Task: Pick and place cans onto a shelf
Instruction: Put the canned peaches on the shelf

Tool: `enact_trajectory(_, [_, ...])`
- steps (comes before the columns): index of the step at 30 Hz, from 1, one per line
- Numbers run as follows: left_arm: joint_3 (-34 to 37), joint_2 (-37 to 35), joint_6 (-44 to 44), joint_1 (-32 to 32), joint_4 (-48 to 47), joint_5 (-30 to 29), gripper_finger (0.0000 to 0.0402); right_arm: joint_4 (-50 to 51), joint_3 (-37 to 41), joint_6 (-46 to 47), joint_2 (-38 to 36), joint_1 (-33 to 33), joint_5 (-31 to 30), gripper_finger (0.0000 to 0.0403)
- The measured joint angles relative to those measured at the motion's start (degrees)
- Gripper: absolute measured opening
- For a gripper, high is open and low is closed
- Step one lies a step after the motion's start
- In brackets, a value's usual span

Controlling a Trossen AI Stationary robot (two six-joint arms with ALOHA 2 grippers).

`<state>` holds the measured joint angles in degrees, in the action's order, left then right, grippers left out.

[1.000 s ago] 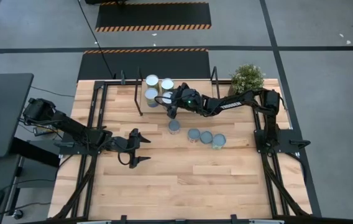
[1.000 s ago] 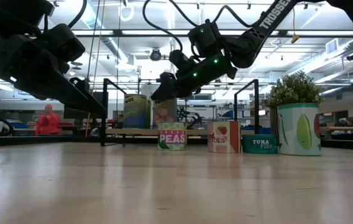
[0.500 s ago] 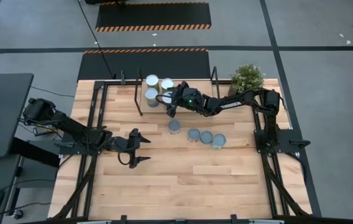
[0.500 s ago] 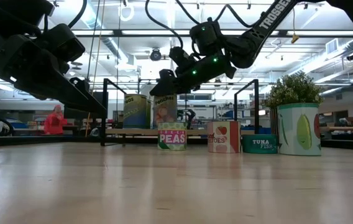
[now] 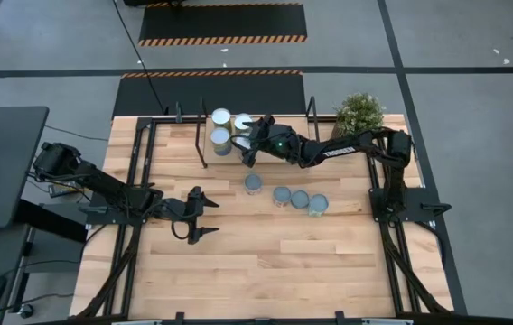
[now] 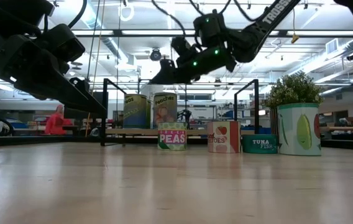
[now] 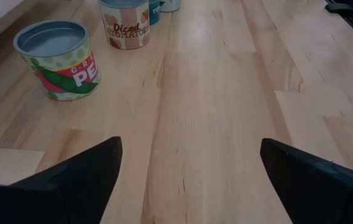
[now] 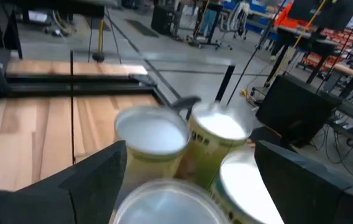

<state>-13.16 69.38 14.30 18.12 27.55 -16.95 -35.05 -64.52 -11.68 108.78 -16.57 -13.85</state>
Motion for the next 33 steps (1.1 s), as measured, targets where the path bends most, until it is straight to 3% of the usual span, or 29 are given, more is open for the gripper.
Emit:
enact_trajectory(7, [0.01,0.00,0.05,0.01,-0.41,0.00,0.0389,11.51,-0.01,-1.50,-5.69,2.38,-0.45,0.0361])
enact_trajectory(13, [0.01,-0.02,0.76,-0.01,-0.38,0.00,0.0389,21.66,-0.01,-0.58,-8.74,4.90,-8.62,0.0358])
enact_trajectory(20, [0.00,0.00,1.19,-0.01,-0.37,0.00,0.0389,30.88,0.12,5.80,-8.68,5.12,-10.64,0.0349])
enact_trajectory(33, [0.01,0.00,1.07,-0.01,-0.31,-0.01,0.0389,26.56,6.39,12.17,-8.55,2.03,-10.44,0.0348])
